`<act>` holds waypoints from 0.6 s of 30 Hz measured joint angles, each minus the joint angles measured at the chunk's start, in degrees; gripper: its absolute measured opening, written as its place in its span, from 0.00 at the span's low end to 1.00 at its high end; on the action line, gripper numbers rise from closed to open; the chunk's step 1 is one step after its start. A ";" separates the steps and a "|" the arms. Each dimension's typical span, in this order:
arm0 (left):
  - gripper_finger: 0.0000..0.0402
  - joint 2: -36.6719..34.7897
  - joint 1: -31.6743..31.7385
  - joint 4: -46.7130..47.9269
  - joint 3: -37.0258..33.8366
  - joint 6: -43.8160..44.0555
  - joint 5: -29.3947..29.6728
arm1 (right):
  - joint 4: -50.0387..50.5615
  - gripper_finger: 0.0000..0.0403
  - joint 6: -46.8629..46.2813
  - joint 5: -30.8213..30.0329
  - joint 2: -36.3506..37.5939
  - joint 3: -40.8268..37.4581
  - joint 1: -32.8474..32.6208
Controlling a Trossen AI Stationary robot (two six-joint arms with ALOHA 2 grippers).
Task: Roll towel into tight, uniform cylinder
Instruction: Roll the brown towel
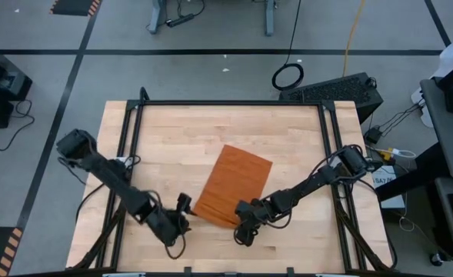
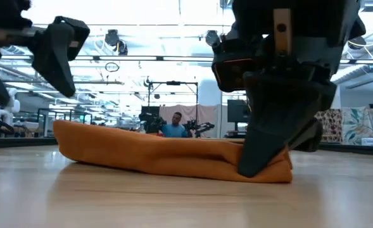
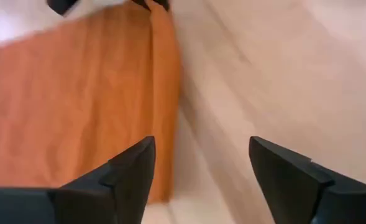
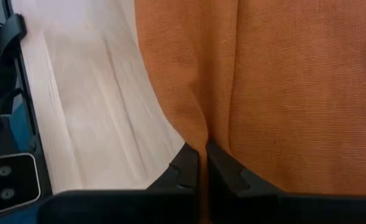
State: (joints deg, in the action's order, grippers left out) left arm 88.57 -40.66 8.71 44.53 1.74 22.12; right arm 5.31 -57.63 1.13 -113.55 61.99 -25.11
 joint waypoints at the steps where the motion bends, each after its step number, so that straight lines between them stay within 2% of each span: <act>1: 0.63 1.41 -0.82 -0.64 0.00 -0.98 2.60 | -0.19 0.01 0.10 -0.04 0.00 -0.02 0.15; 4: 0.56 4.62 -2.44 -0.53 -0.02 -1.17 8.84 | -0.42 0.01 0.40 0.12 -0.03 -0.02 0.39; 8: 0.46 7.48 -2.47 -0.75 0.02 -0.74 13.37 | -0.47 0.01 0.44 0.70 -0.03 -0.04 0.56; 11: 0.42 8.67 -1.84 -0.90 0.02 -0.37 18.85 | -0.47 0.01 0.46 0.68 -0.03 -0.04 0.56; 13: 0.42 8.83 -0.92 -1.18 0.02 -0.79 18.51 | -0.47 0.01 0.83 0.66 -0.03 -0.04 0.56; 18: 0.38 8.84 3.93 -1.45 0.02 -0.12 6.40 | -0.47 0.01 1.56 0.68 -0.03 -0.04 0.56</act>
State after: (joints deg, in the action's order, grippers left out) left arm 97.41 -36.73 7.26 44.56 1.62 28.52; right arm 4.84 -56.07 1.80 -113.58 61.95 -24.56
